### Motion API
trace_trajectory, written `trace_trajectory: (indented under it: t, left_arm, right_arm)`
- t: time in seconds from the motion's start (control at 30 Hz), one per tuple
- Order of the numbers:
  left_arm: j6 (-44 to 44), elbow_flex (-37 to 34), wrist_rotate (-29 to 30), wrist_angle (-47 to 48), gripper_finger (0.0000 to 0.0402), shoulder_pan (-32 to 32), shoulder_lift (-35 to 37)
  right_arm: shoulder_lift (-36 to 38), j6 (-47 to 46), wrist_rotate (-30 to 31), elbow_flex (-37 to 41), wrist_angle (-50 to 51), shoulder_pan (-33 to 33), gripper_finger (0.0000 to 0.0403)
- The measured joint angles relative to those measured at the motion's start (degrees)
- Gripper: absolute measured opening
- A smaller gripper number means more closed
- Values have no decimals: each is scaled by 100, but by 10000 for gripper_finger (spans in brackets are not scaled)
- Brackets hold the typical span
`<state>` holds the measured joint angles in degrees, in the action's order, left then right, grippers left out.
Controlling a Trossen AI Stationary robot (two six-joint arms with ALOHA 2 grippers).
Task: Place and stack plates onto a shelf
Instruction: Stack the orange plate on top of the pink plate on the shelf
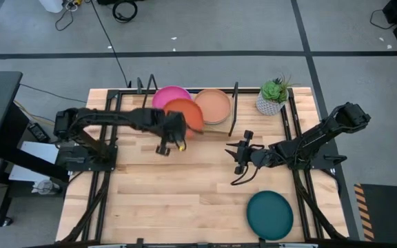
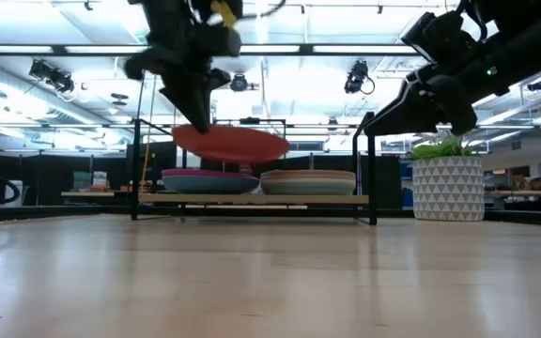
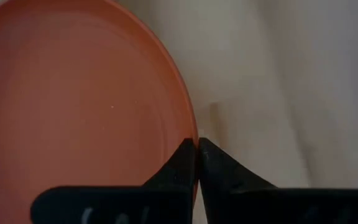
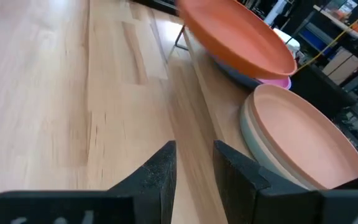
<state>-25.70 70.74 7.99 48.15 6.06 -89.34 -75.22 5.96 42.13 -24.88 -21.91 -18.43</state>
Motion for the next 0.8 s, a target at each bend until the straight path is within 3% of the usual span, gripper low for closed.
trace_trajectory:
  t: [0.23,0.43,0.8]
  left_arm:
    - [378,-2,-64,-90,14,1270,-73]
    - [888,-2,-529,-205,21,2160,-139]
    - [659,-2,-675,-509,18,2427,-185]
  right_arm:
    - [0,-245,-298,0,-26,-2,110]
    - [-2,-426,-426,0,-6,-65,110]
    - [-55,-496,-424,-2,-34,-260,110]
